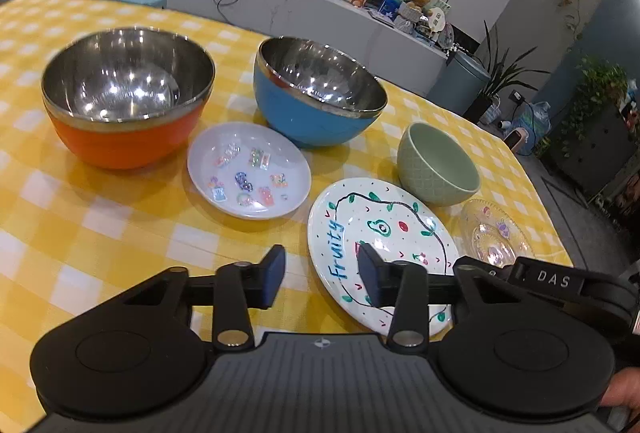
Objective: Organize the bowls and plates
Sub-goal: 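Move both grippers down to the rim of the white 'Fruity' plate, then close both grippers on the rim of the 'Fruity' plate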
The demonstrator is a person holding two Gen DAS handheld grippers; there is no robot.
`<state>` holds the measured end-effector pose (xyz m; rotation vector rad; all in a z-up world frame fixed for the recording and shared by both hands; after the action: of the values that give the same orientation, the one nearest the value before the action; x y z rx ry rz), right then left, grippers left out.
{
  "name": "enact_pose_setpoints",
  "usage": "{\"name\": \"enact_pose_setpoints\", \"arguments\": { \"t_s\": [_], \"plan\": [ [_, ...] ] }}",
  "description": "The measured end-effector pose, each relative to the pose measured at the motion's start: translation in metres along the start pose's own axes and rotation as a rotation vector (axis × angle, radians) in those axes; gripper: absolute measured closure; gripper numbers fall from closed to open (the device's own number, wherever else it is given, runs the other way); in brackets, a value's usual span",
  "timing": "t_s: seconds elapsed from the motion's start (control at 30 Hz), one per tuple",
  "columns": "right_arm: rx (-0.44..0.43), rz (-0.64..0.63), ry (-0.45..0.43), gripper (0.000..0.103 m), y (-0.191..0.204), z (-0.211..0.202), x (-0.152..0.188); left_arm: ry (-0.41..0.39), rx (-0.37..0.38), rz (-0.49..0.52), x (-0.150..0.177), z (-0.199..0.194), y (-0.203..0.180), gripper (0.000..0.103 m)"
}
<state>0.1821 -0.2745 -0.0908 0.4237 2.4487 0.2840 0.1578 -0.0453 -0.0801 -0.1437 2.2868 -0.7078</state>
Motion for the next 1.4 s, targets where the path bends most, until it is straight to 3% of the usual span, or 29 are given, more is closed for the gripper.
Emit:
{"name": "enact_pose_setpoints", "arguments": {
  "t_s": [0.2, 0.4, 0.57, 0.63, 0.77, 0.83, 0.97, 1.2, 1.4],
  "plan": [
    [-0.011, 0.002, -0.014, 0.085, 0.000, 0.008, -0.005, 0.008, 0.022, -0.055, -0.005, 0.015, 0.010, 0.066],
    [-0.036, 0.020, -0.016, 0.089, -0.003, 0.014, -0.010, 0.007, 0.031, -0.093, -0.007, 0.028, 0.019, 0.066],
    [-0.058, 0.017, 0.003, 0.094, 0.000, 0.020, -0.009, 0.004, 0.027, -0.075, -0.008, 0.033, 0.020, 0.067],
    [-0.062, 0.010, 0.012, 0.099, 0.001, 0.022, -0.007, 0.005, 0.038, -0.069, -0.008, 0.035, 0.018, 0.071],
    [-0.060, 0.012, 0.005, 0.100, 0.001, 0.021, -0.007, 0.008, 0.029, -0.044, -0.008, 0.038, 0.015, 0.078],
    [-0.039, -0.002, -0.027, 0.098, 0.002, 0.016, -0.008, 0.007, 0.025, -0.041, -0.008, 0.038, 0.015, 0.079],
    [0.024, -0.039, -0.098, 0.083, 0.003, 0.007, -0.011, 0.011, 0.023, -0.038, -0.007, 0.037, 0.015, 0.079],
    [0.057, -0.009, -0.032, 0.083, -0.006, 0.020, -0.007, 0.013, 0.020, -0.037, -0.008, 0.037, 0.016, 0.079],
    [0.019, 0.020, -0.017, 0.083, -0.007, 0.026, -0.006, 0.019, 0.022, -0.034, -0.012, 0.040, 0.016, 0.079]
  ]
}}
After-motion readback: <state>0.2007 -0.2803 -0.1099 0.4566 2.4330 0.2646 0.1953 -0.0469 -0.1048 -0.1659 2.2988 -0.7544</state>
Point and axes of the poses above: each gripper's, at about its wrist camera, not at the fingertips, and z roughly the way its jaws point, y to its left, x to its underside, the point moved 5 cm from there along z, roughly the way its jaws point, and after that the axes turned 12 degrees about x, right-handed, at the moved point
